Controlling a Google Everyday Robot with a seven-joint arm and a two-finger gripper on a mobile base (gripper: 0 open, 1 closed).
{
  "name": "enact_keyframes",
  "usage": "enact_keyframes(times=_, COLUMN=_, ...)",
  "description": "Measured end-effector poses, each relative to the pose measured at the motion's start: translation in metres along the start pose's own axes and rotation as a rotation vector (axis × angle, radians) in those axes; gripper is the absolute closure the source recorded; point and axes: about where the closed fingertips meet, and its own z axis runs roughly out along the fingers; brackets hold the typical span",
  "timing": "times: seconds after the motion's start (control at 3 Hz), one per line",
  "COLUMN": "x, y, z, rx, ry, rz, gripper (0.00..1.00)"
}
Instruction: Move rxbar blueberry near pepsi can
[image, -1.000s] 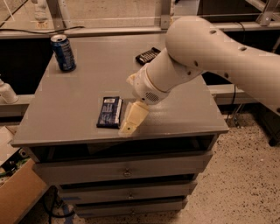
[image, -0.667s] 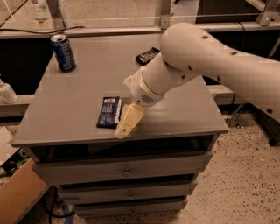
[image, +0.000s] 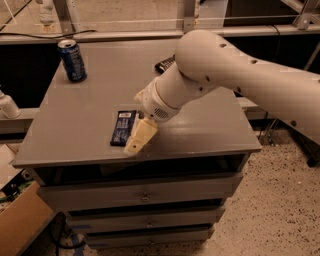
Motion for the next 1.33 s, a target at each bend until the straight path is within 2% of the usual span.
enact_keyframes(times=1.0, x=0.0038, y=0.0035, z=0.0060, rx=-0.030, ry=-0.002, rz=0.032, gripper=0.83)
enact_keyframes(times=1.33, x=0.0033, y=0.0034, z=0.0053, rx=-0.030, ry=-0.002, rz=0.032, gripper=1.00)
